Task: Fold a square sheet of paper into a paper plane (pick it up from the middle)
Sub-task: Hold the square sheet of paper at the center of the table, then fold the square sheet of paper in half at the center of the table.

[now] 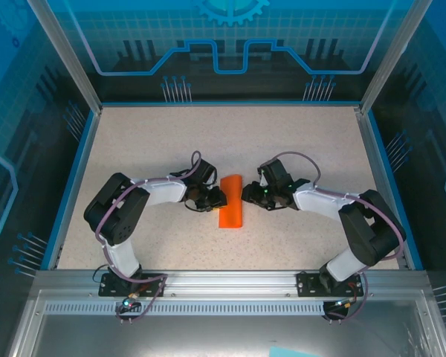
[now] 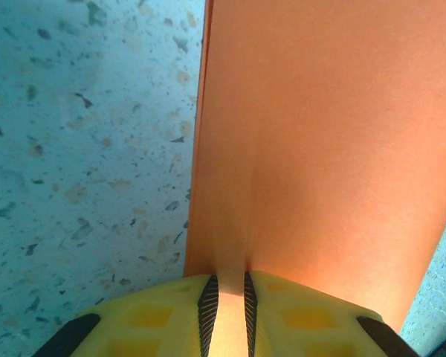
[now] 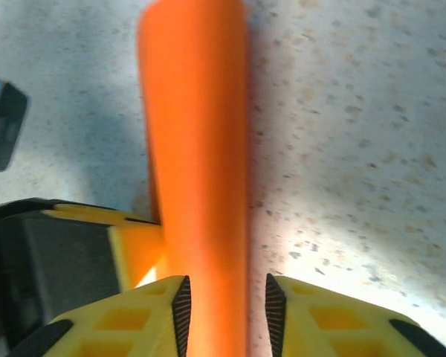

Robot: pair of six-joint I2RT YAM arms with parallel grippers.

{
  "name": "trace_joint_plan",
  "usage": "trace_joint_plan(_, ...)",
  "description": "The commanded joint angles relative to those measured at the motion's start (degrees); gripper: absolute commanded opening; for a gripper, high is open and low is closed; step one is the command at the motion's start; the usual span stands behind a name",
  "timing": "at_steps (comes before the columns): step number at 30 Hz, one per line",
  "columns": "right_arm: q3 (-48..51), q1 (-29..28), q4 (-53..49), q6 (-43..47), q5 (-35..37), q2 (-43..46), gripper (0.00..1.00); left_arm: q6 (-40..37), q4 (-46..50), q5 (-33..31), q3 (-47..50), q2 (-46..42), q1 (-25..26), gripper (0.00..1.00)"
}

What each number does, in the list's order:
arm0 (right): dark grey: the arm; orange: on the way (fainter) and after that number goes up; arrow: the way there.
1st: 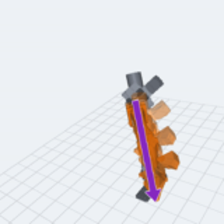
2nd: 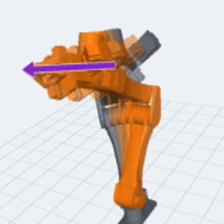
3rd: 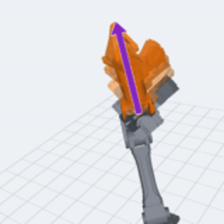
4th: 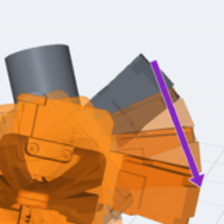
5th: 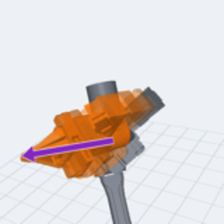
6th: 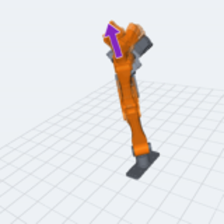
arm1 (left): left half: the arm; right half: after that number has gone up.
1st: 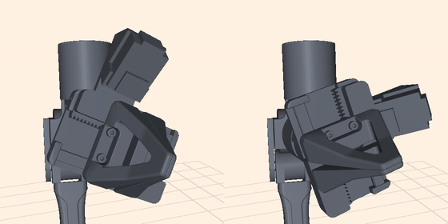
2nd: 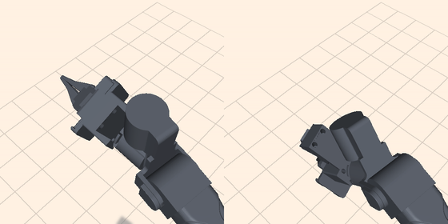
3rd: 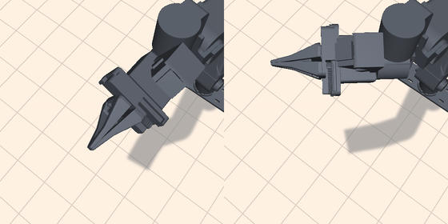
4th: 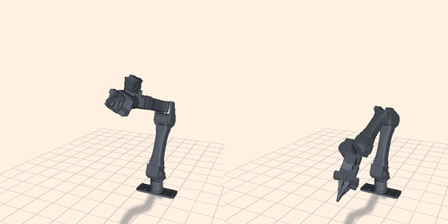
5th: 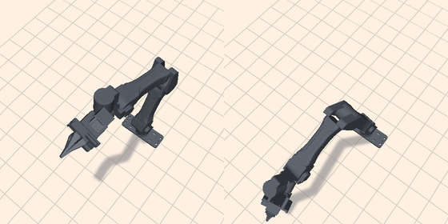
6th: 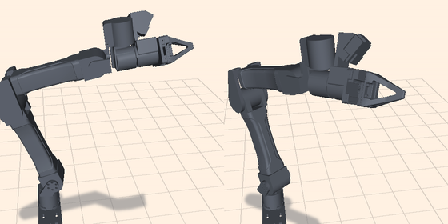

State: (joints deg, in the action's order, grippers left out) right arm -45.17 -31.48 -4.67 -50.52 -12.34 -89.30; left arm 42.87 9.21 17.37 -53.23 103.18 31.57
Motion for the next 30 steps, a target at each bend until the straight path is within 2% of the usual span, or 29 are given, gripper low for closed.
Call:
trace_joint_plan(1, -2.5, -0.9, 0.7, -0.6, -4.2, -0.3, 0.28, -2.0, 4.5, -4.7, 0.7, 4.1, 0.1, 0.23)
trace_joint_plan(5, -3.9, -1.6, 4.4, -1.9, -7.1, -4.4, 0.2, -2.1, 4.4, -4.7, 0.7, 4.2, 0.2, 0.22)
trace_joint_plan(9, -4.9, -1.8, 5.9, -2.1, -9.1, -8.0, 0.18, -2.3, 4.7, -4.8, 0.7, 4.3, 0.2, 0.22)
trace_joint_plan(21, -6.8, -1.9, 0.1, 3.3, -3.0, -11.7, 0.16, -2.9, 5.5, -4.7, -0.1, 5.3, 0.3, 0.22)
trace_joint_plan(30, -6.3, -1.8, -0.9, 5.3, -1.3, -13.7, 0.16, -3.4, 6.5, -5.0, -0.7, 6.5, 0.3, 0.22)
